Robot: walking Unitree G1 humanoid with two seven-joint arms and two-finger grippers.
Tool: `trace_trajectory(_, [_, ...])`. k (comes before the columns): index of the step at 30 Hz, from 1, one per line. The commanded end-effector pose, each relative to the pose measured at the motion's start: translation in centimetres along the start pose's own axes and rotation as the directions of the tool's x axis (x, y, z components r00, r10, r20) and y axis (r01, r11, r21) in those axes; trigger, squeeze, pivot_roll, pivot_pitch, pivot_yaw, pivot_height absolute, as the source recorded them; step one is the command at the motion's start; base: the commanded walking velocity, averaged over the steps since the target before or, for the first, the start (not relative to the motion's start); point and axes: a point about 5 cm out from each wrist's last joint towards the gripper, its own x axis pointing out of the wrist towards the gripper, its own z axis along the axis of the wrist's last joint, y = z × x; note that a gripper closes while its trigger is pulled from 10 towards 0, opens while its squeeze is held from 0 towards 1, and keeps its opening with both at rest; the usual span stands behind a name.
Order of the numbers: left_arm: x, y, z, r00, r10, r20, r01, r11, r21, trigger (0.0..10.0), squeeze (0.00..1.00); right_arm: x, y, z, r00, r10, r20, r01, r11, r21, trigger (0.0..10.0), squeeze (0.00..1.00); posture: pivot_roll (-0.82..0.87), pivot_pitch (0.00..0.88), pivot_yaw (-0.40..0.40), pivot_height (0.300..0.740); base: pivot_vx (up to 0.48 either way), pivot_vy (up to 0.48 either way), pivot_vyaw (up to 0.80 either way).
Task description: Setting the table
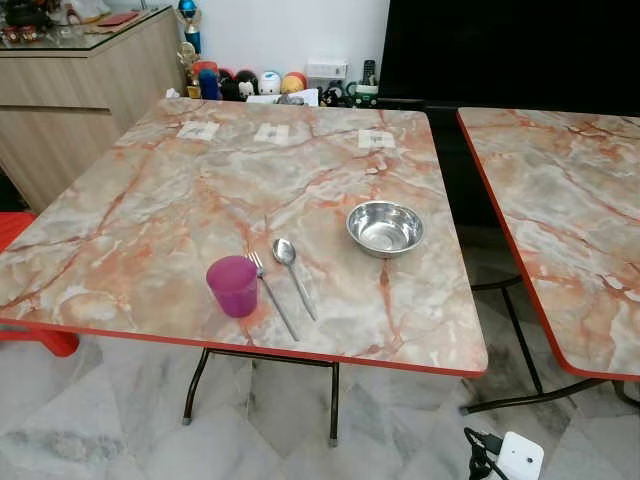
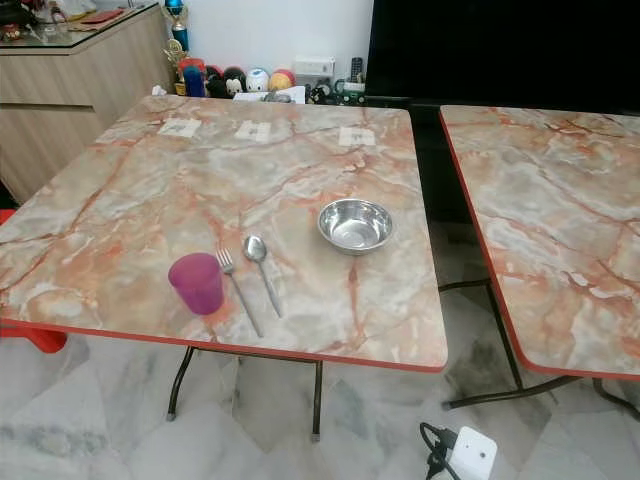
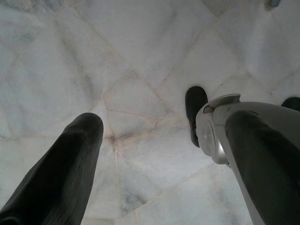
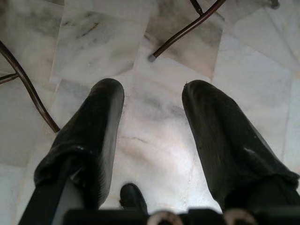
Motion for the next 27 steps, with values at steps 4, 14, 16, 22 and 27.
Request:
trace_trajectory(4, [-0.1, 0.0, -0.5, 1.0, 0.002, -0.015, -0.002, 1.0, 0.007, 10.0, 0.0, 0.6, -1.2, 6.1, 0.948, -0.023, 0.317, 0.022, 1.0, 0.006, 10.0, 0.0, -0.02, 0.065, -0.039, 0.74, 0.0, 0.0, 0.0])
trace_trajectory(14, [0.0, 0.0, -0.1, 1.0, -0.001, -0.002, 0.001, 1.0, 0.01, 10.0, 0.0, 0.1, -4.7, 6.0, 0.922, -0.077, 0.379, 0.118, 0.989, -0.085, 10.0, 0.0, -0.03, 0.06, -0.042, 0.74, 0.0, 0.0, 0.0])
trace_trajectory(16, [0.0, 0.0, -0.1, 1.0, -0.002, 0.0, 0.002, 1.0, 0.011, 10.0, 0.0, 0.1, -5.0, 6.6, 0.911, -0.066, 0.406, 0.138, 0.979, -0.152, 10.0, 0.0, -0.03, 0.06, -0.041, 0.74, 0.0, 0.0, 0.0])
trace_trajectory(22, [-0.1, -0.2, -0.2, 1.0, -0.004, -0.002, 0.004, 1.0, 0.015, 10.0, 0.0, 0.0, -4.6, 9.1, 0.866, 0.054, 0.497, 0.084, 0.964, -0.251, 10.0, 0.0, -0.03, 0.052, -0.039, 0.74, 0.0, 0.0, 0.0])
trace_trajectory(27, [-0.1, -0.1, -0.4, 1.0, -0.005, -0.004, 0.005, 1.0, 0.018, 10.0, 0.0, -1.7, -1.6, 10.7, 0.804, 0.222, 0.552, -0.105, 0.966, -0.235, 10.0, 0.0, -0.03, 0.048, -0.04, 0.74, 0.0, 0.0, 0.0])
